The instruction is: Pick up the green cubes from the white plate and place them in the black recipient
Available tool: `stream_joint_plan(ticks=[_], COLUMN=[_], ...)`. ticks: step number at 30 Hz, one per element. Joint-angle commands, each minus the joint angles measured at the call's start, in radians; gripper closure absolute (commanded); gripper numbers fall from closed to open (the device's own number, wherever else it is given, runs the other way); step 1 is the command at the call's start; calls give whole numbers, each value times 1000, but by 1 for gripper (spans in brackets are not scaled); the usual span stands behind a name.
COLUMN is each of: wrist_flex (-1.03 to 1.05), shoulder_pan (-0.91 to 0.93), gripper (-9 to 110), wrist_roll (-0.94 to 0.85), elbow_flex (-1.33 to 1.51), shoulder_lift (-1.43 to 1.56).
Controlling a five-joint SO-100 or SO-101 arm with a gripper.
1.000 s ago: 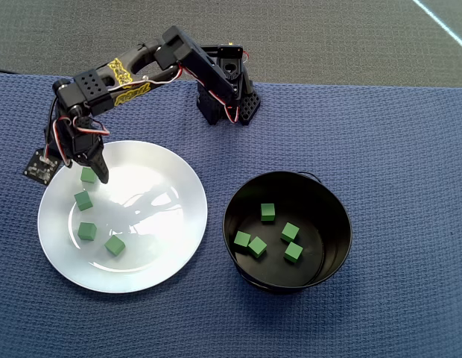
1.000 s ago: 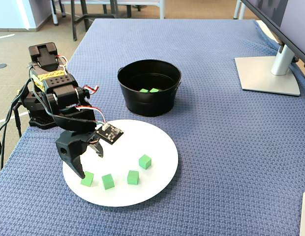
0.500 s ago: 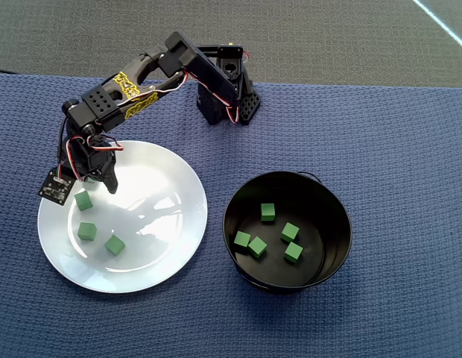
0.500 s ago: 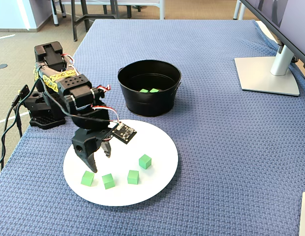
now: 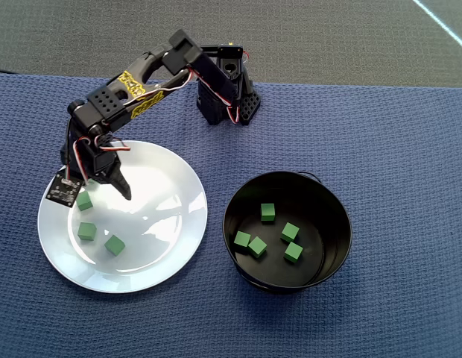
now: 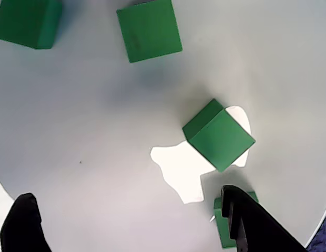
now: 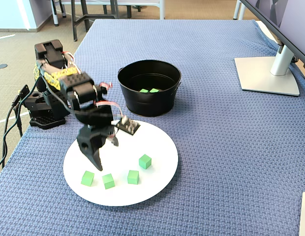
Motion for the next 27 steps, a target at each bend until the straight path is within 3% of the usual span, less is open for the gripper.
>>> stream_joint_plan(ticks=[1, 6, 15, 27], wrist_flex=[61, 49, -252, -233], shoulder_pan=[-28, -28, -29, -8], gripper=[61, 60, 57, 55], wrist_roll=[-40, -143, -232, -295], elbow_flex=[17, 98, 215, 31], shoulder_lift=[149, 213, 183, 9])
